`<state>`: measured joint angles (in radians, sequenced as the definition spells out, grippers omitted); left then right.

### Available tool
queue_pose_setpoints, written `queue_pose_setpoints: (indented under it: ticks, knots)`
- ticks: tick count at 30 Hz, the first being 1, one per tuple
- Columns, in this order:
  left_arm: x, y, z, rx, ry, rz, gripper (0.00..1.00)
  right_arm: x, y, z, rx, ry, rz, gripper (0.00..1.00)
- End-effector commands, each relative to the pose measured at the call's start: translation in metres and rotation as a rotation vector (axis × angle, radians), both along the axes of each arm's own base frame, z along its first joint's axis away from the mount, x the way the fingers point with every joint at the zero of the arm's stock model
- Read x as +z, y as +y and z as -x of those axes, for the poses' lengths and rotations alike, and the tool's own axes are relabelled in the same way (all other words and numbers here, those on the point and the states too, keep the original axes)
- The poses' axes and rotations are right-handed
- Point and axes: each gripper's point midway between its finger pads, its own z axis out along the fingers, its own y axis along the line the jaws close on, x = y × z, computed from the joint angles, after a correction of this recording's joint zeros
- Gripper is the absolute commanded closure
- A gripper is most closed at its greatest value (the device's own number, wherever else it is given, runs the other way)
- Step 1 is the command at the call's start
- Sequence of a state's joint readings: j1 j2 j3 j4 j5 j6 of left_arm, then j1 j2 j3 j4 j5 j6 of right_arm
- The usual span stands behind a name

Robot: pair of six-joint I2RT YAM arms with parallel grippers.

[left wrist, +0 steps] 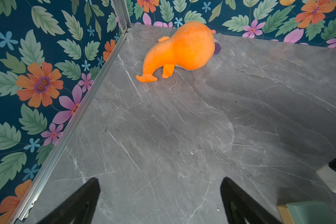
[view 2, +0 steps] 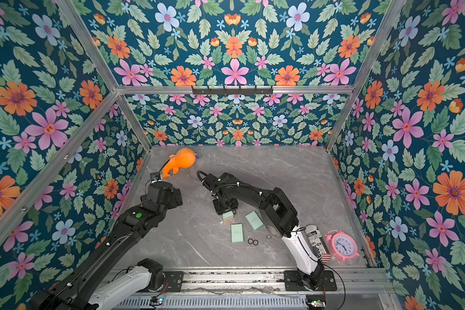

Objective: Take the rings out of the lift-off lid box
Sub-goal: Close the lid on the jewelry box.

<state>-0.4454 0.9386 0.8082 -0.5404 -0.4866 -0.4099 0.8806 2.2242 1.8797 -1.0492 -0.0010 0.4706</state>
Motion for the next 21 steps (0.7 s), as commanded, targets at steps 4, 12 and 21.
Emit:
queue_pose_setpoints:
  ticks: [4, 12, 21]
  knots:
    - [0.000, 0.001, 0.001, -0.003, 0.007, -0.010, 0.00, -0.001, -0.005, 0.007, -0.014, 0.026, 0.014, 0.56]
    - [0.000, 0.001, 0.001, -0.002, 0.006, -0.009, 0.01, 0.006, -0.002, 0.008, -0.016, 0.018, -0.003, 0.56]
    - [0.000, 0.002, 0.001, -0.002, 0.007, -0.009, 0.01, 0.002, -0.003, 0.011, -0.012, 0.028, 0.002, 0.55]
